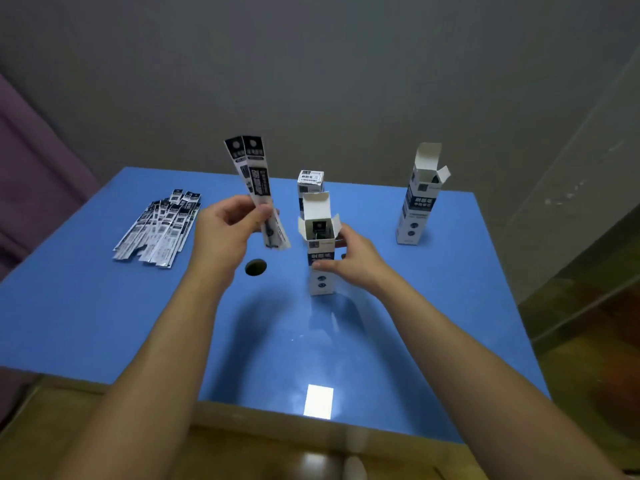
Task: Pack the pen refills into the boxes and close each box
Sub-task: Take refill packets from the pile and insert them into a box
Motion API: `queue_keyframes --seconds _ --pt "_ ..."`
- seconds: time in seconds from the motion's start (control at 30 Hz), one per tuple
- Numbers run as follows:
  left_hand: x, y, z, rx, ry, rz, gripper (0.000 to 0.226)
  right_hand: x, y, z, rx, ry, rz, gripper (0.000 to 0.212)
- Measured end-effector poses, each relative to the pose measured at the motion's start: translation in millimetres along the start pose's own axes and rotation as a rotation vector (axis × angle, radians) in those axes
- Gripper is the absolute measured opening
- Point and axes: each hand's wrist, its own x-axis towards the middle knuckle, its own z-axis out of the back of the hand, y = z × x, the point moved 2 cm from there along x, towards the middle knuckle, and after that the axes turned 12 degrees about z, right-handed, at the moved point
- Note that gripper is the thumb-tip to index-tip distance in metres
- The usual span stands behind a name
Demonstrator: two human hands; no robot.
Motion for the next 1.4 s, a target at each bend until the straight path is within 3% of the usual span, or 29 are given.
queue_keyframes --seconds 0.2,0.47,0.63,0.8,1.03,1.2,1.4 --pt "-15 -28 -17 -0.076 0.016 -0.152 0.014 -6 3 8 0.146 -0.046 0.158 0.043" --pt "-38 -52 -40 -0.036 0.125 -0.325 0.013 -11 11 18 0.049 -0.140 0.315 0.047" --pt "-38 -43 -51 0.068 0.179 -0.296 0.017 -14 13 22 0.008 -0.195 0.361 0.047" --pt "-38 -41 -57 0.080 0.129 -0.296 0.038 -18 10 23 -0.025 -0.213 0.376 0.049" --pt "-33 -43 -55 -0.159 0.119 -0.298 0.014 -18 8 24 -0.022 -0.239 0.354 0.051" --pt "-28 -36 -58 -0.077 0.165 -0.298 0.012 -16 9 22 -0.044 -0.241 0.361 0.050" --pt "-26 -31 -61 0.036 0.231 -0.315 0.027 -18 8 23 -0.084 -0.255 0.332 0.050"
